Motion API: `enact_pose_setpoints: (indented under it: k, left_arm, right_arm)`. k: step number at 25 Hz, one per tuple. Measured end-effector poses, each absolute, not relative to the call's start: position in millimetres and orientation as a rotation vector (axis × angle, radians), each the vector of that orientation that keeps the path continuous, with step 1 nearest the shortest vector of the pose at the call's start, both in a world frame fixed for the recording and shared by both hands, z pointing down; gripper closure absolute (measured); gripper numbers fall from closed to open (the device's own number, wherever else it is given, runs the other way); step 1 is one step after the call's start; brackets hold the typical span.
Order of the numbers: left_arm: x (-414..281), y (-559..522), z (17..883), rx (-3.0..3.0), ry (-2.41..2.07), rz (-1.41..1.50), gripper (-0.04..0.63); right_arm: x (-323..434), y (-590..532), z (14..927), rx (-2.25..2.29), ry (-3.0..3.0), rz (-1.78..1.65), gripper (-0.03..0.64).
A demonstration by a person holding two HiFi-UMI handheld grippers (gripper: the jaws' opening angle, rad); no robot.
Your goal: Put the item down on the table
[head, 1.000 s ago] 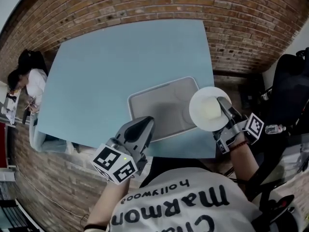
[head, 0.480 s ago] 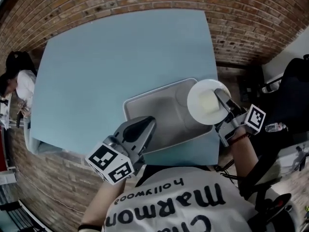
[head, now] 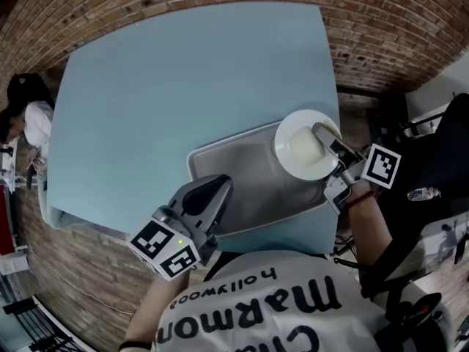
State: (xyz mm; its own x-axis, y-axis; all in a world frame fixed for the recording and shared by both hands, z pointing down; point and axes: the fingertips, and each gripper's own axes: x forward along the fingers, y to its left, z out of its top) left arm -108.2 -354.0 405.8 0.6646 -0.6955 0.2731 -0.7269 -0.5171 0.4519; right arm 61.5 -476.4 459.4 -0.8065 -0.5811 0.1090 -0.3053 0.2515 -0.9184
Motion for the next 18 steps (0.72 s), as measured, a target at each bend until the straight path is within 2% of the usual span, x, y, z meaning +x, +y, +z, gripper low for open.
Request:
enact_pose_setpoints:
  k: [10, 18]
  left_arm:
    - [-118, -363, 408, 2.309, -1.094, 0.033, 0.577]
    - [-114, -366, 405, 2.319, -1.053, -0.029, 0.577]
  right_arm:
    - [35, -484, 460, -0.840, 2.533, -1.501, 0.569]
    - [37, -485, 477, -1.143, 2.999, -1.122, 0.569]
